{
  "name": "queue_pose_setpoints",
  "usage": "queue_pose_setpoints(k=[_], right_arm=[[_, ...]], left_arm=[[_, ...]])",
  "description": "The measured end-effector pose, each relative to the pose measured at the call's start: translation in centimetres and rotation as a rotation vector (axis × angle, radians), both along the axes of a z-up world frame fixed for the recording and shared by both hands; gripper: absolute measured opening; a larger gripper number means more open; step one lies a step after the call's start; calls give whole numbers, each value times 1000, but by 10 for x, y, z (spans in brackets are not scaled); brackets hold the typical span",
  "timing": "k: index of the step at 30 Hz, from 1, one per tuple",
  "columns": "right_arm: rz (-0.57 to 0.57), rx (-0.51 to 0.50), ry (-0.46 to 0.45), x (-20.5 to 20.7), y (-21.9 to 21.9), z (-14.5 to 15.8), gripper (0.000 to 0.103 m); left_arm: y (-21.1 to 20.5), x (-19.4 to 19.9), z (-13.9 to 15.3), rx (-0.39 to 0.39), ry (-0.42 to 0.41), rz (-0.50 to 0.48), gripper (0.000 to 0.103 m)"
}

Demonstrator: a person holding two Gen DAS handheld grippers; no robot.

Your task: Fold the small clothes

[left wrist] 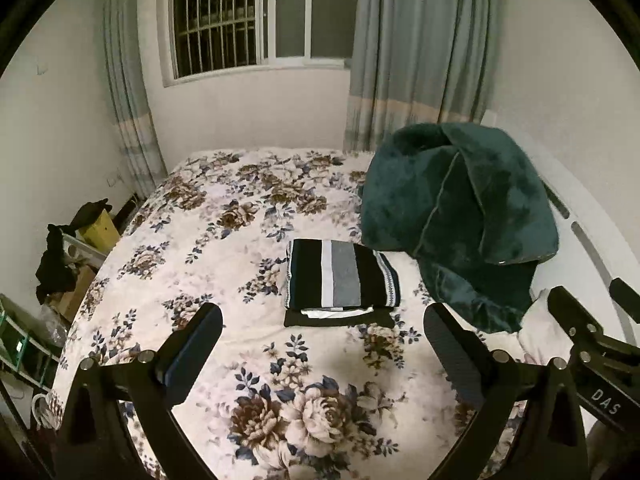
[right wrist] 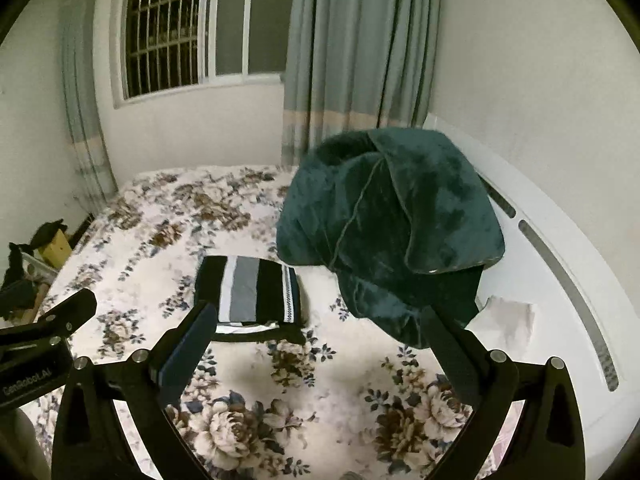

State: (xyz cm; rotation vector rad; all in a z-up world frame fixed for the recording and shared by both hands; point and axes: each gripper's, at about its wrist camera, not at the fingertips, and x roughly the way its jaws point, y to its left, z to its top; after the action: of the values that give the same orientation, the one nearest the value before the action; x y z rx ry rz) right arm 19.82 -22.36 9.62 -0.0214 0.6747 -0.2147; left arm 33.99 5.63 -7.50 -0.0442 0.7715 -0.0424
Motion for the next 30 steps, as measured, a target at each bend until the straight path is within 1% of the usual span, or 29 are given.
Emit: queue_pose_setpoints(k=[3,6,11,18,25,30], right_arm=[[13,6,-25,-30,4,20,103],[19,11,-45,-52,5,32,103],[34,10,-63,-78,6,42,103],[51,3,-61,-91,2,43,103],[58,5,-70,-96,-1,46,103],[81,7,-76,-100,1,53,103]], left_arm=[[2,-18,11,11,-16,10,103],[3,-38,20,18,-33,16,103],[4,-57,24,26,-42,36,103],[5,-73,24,9,-58,74,103],[5,-80,28,13,-81,93,103],[6,-84,29,22,-80,101,103]])
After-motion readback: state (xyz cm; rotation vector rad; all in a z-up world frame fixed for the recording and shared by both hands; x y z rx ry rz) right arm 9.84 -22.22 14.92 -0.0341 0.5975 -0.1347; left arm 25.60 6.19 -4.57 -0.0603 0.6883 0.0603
